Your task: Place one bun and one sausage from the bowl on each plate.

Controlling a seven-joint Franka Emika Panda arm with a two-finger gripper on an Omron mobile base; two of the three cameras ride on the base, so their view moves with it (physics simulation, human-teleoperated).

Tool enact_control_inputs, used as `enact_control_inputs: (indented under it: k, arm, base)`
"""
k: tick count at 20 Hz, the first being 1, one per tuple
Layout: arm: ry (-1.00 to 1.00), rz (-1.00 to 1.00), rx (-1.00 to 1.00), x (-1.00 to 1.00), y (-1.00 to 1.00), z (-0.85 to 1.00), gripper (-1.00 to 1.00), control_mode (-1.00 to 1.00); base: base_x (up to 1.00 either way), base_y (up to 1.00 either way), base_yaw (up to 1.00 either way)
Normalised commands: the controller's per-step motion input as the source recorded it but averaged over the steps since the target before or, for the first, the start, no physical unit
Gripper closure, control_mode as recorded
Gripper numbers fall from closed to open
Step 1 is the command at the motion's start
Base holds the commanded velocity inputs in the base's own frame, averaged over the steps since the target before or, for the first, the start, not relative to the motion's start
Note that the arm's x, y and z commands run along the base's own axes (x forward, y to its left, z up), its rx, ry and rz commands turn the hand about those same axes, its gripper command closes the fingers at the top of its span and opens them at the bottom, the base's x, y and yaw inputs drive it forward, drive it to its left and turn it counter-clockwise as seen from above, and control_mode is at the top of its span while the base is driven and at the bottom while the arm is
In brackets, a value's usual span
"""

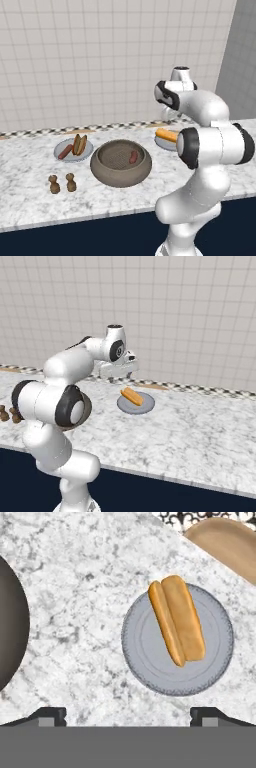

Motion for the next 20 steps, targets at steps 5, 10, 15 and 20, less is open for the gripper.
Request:
enact_control_inputs:
  k: [5,10,15,20]
  arm:
    - [-0.04,-0.17,0.00,-1.00,1.00,0.49,-1.00,-1.00]
    - [0.00,-0.20,0.00,-0.97,1.00,0.00,-1.00,-1.00]
    - [0.11,-0.27,0.05,-0.21,1.00,-0.36,-1.00,-1.00]
    - [0.02,-0.41,0.32,0.22,0.93,-0.84,-1.00,-1.00]
  base:
    - [0.00,0.00,0.00]
    - [0.00,0.00,0.00]
    - [0.00,0.00,0.00]
    - [0.00,0.00,0.00]
